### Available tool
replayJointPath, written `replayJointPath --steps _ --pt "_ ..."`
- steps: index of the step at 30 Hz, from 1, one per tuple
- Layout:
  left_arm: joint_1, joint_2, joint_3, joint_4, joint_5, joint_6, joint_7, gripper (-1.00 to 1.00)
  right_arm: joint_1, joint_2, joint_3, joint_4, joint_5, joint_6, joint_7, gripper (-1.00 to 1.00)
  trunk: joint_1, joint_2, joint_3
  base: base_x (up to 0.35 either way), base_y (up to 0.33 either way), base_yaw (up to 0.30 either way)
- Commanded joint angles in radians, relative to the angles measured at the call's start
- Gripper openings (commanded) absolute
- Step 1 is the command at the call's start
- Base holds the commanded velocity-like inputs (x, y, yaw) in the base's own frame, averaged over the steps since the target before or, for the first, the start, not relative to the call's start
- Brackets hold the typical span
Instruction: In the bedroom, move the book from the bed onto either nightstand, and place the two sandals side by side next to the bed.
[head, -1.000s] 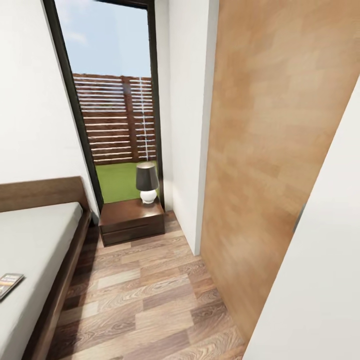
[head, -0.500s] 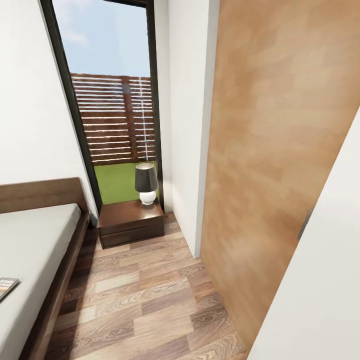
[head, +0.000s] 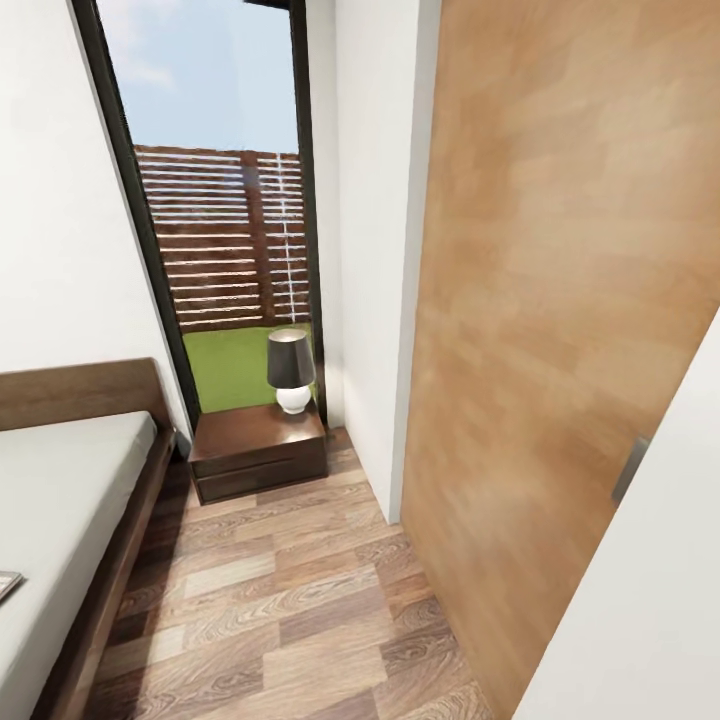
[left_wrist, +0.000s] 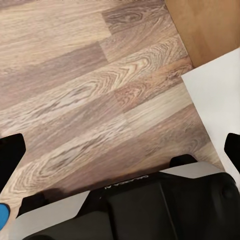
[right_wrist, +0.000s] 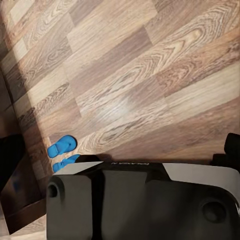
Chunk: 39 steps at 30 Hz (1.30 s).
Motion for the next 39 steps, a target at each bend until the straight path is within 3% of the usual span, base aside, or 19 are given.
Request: replayJointPath --steps 1,18,28,39 --pt "-0.001 0.000 0.001 0.001 -0.004 -0.004 -0.001 1.00 -0.001 0.000 0.004 0.002 -0.009 -0.002 0.004 1.00 0.001 -0.002 -0.002 0.014 -0.001 0.004" --pt "-0.001 -0.001 0.001 0.001 -0.004 -0.004 -0.001 1.00 -0.001 0.000 0.004 0.002 -0.009 -0.002 0.004 1.00 0.001 -0.002 -0.007 0.022 0.000 0.194" --pt "-0.001 -0.001 0.001 0.001 -0.004 -0.004 -0.001 1.00 -0.001 0.000 0.004 0.003 -0.008 -0.001 0.005 1.00 0.001 -0.002 -0.007 0.281 0.000 0.014" --pt "-0.001 -0.001 0.000 0.001 -0.004 -0.004 -0.001 1.00 -0.001 0.000 0.004 0.003 -0.009 0.000 0.005 1.00 0.001 -0.002 -0.007 0.075 0.000 0.000"
